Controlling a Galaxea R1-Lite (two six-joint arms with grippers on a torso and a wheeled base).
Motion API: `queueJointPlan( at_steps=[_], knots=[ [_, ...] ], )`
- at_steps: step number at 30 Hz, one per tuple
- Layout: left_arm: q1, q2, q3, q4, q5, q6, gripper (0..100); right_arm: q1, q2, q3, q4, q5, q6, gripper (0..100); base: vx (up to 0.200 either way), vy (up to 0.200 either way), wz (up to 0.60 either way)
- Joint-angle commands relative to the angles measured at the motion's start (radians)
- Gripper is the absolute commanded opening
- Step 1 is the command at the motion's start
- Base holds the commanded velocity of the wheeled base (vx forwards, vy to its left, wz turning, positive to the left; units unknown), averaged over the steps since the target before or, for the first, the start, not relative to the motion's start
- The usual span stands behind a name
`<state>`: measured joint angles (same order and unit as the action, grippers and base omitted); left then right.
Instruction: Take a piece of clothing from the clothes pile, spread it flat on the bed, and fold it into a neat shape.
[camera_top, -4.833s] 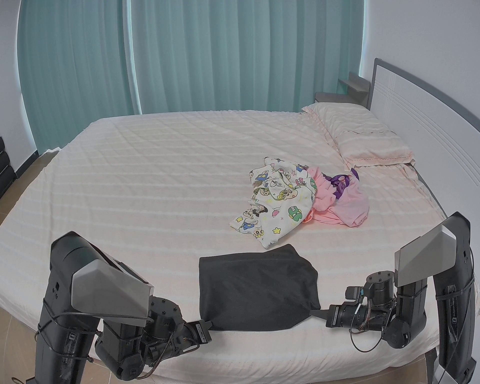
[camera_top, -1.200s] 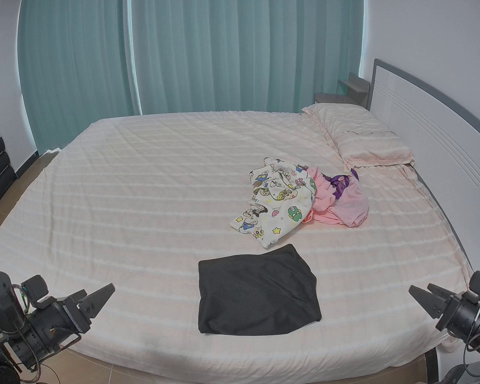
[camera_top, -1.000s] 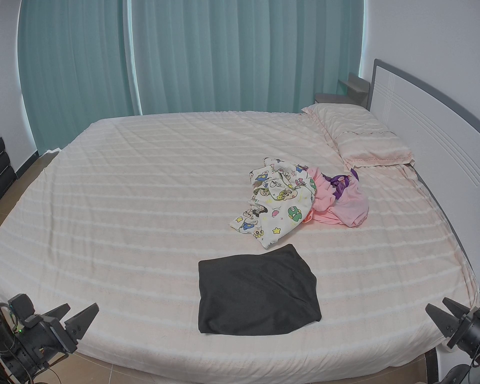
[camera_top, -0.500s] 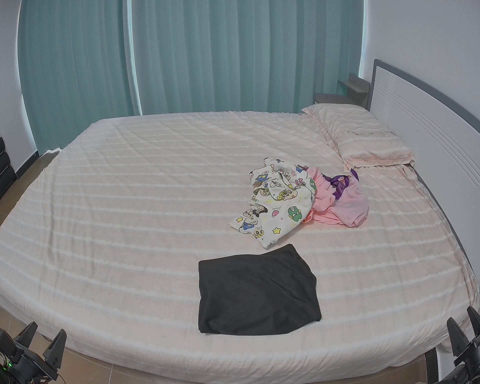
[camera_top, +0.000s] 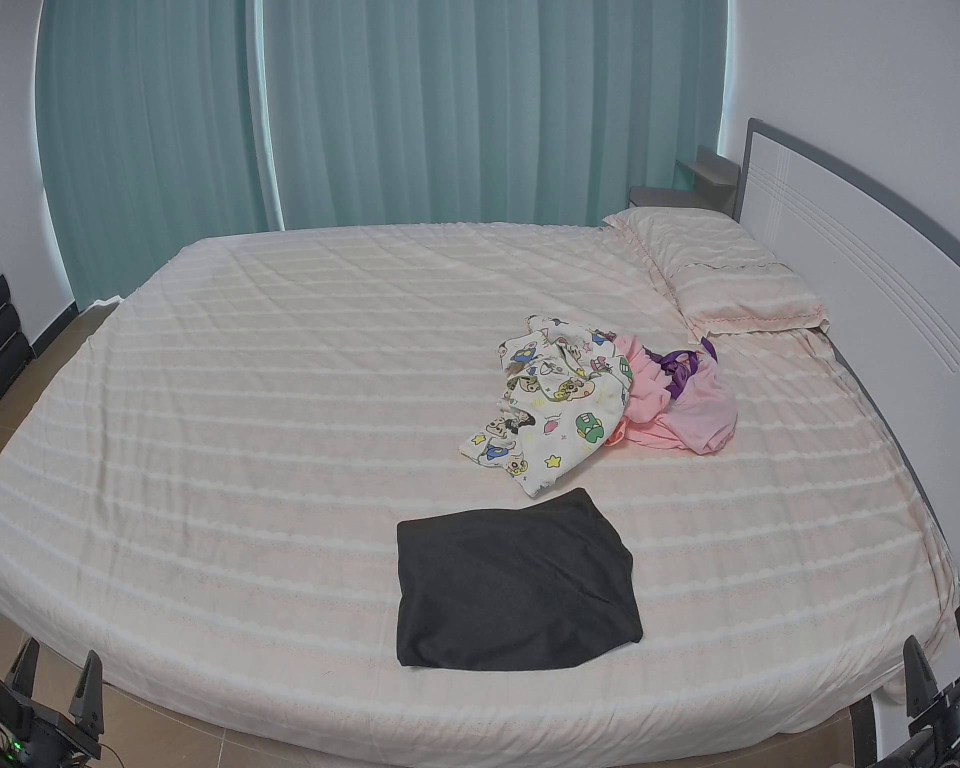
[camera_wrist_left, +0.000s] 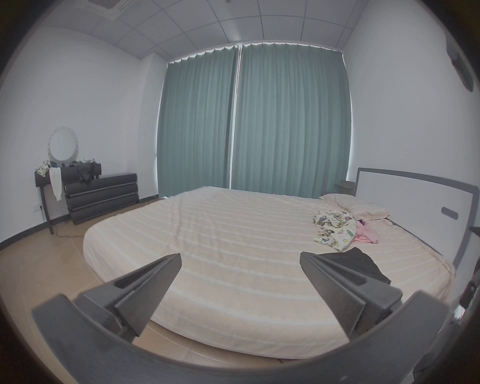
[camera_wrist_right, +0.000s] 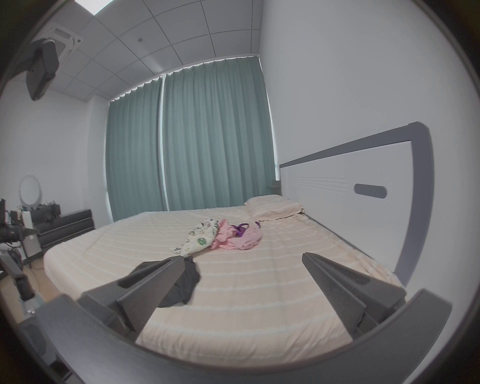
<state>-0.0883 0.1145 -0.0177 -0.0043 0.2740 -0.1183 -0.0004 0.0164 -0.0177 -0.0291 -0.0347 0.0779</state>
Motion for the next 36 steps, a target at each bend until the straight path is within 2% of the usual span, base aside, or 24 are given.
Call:
queueJointPlan(
  at_steps=[1, 4, 9, 11, 13, 15, 26, 30, 31, 36],
  knots=[
    [0.074, -0.065, 0.001, 0.001, -0.029, 0.045, 100, -0.001, -0.015, 0.002, 0.012, -0.073, -0.061, 100, 0.0, 0.0, 0.0],
    [0.094, -0.084, 0.001, 0.001, -0.052, 0.078, 100, -0.001, -0.015, -0.01, 0.035, -0.097, -0.115, 100, 0.0, 0.0, 0.0],
    [0.09, -0.108, 0.001, 0.0, -0.093, 0.098, 100, -0.001, -0.015, -0.008, 0.028, -0.083, -0.141, 100, 0.0, 0.0, 0.0],
    [0.088, -0.108, 0.001, 0.0, -0.156, 0.104, 100, -0.001, -0.015, -0.01, 0.031, -0.076, -0.133, 100, 0.0, 0.0, 0.0],
    [0.088, -0.108, 0.013, 0.006, -0.253, 0.114, 100, -0.001, -0.015, -0.011, 0.037, -0.056, -0.098, 100, 0.0, 0.0, 0.0],
    [0.088, -0.11, 0.016, 0.003, -0.291, 0.123, 100, -0.001, -0.015, -0.011, 0.04, -0.03, -0.078, 100, 0.0, 0.0, 0.0],
    [0.088, -0.11, 0.016, 0.006, -0.292, 0.123, 100, -0.001, -0.015, -0.011, 0.041, -0.001, -0.081, 100, 0.0, 0.0, 0.0],
    [0.088, -0.11, 0.016, 0.007, -0.294, 0.121, 100, -0.001, -0.015, -0.01, 0.035, -0.048, -0.081, 100, 0.0, 0.0, 0.0],
    [0.088, -0.11, 0.015, 0.007, -0.294, 0.124, 100, -0.001, -0.015, -0.008, 0.034, -0.113, -0.081, 100, 0.0, 0.0, 0.0],
    [0.088, -0.11, 0.016, 0.007, -0.294, 0.12, 100, -0.001, -0.015, -0.008, 0.035, -0.134, -0.081, 100, 0.0, 0.0, 0.0]
  ],
)
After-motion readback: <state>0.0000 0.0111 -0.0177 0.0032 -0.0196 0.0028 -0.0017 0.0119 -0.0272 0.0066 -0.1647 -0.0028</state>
